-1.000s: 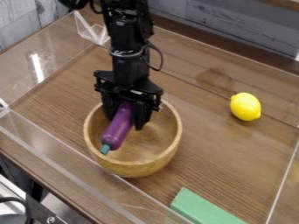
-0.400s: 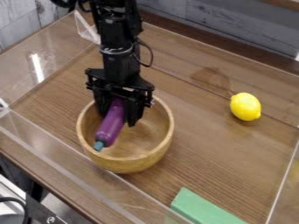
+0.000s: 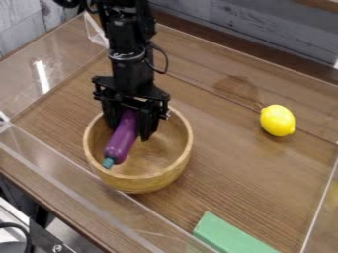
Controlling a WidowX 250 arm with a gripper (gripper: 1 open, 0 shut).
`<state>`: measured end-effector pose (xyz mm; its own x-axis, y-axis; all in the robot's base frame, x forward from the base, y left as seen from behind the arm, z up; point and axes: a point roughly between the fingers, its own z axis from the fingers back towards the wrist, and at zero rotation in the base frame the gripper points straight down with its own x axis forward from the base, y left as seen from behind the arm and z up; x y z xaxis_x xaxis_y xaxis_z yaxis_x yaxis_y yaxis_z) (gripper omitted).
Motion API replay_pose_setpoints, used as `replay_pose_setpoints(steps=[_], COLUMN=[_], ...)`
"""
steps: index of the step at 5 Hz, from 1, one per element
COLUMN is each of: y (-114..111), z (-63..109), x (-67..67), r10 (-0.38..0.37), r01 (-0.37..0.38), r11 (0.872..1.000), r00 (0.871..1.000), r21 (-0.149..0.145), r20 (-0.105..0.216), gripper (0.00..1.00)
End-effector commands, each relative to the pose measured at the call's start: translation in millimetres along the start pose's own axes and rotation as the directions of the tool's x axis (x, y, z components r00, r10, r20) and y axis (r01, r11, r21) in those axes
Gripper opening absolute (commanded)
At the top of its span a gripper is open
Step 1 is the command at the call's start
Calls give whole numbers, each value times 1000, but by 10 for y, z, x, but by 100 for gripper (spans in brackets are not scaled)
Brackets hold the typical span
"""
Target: Remove the purple eggplant from inside the brown bowl and put it on the table
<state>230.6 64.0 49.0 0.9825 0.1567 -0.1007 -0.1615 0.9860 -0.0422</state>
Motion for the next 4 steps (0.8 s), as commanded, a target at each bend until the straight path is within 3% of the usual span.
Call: replay_pose_setpoints(steps=[1,4], y=[60,104], z=[120,113], x=[28,12], r10=[8,30], r01=[-9,-30], r11=[1000,1000], r00=[999,999], r21=[7,3], r20=[49,42], gripper=[0,0])
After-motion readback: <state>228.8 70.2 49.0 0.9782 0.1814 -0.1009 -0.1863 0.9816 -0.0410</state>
